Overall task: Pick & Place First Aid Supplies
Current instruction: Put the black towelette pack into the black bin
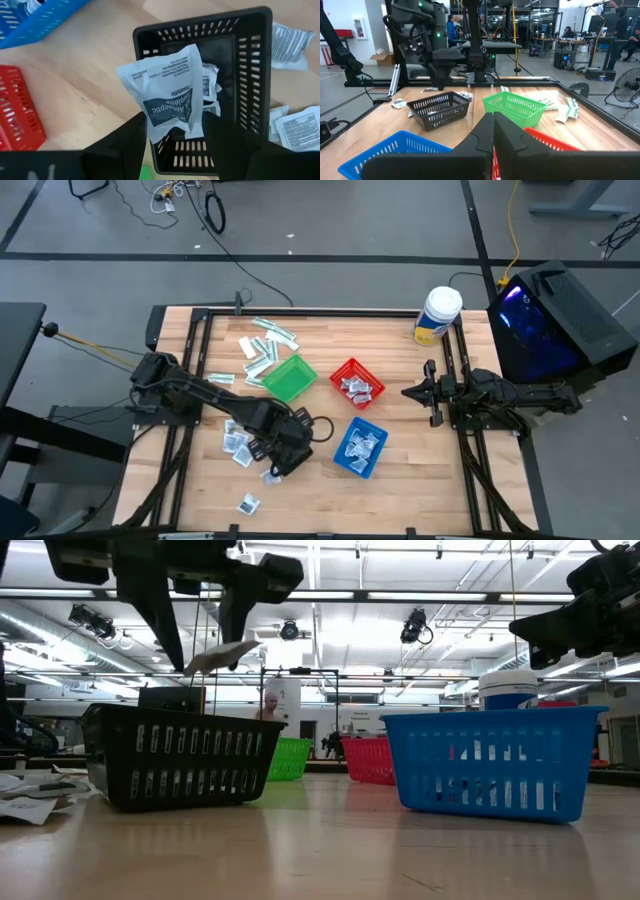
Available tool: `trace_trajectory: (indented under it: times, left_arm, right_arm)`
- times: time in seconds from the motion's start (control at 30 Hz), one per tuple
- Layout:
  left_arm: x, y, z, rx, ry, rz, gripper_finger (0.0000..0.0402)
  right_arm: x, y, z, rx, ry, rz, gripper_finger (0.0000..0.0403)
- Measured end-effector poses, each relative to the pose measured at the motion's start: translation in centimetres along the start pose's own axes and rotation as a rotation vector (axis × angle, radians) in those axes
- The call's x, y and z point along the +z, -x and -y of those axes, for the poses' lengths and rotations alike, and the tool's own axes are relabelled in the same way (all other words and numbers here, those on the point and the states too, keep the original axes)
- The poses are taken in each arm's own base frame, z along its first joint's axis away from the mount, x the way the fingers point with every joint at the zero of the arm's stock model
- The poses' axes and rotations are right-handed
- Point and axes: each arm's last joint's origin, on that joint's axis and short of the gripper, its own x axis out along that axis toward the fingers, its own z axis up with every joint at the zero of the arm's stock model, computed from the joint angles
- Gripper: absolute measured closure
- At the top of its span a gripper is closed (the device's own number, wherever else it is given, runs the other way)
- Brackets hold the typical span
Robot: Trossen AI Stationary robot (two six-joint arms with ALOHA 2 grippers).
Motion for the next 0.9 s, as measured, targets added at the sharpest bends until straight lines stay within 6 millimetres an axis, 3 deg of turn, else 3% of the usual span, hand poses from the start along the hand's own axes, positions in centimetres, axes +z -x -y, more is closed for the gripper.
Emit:
trace_trajectory:
  times: [0.6, 0.9]
  left_arm:
    - [-1.9, -2.6, 0.5, -0.035, 0.047, -0.062, 0.0202]
    - [-2.6, -2.7, -0.3, -0.059, 0.195, -0.044, 0.0143]
  right_arm:
    - [0.0, 0.0, 0.0, 0.0, 0.0, 0.0, 0.039]
    - [0.0, 0.0, 0.0, 0.0, 0.0, 0.0, 0.039]
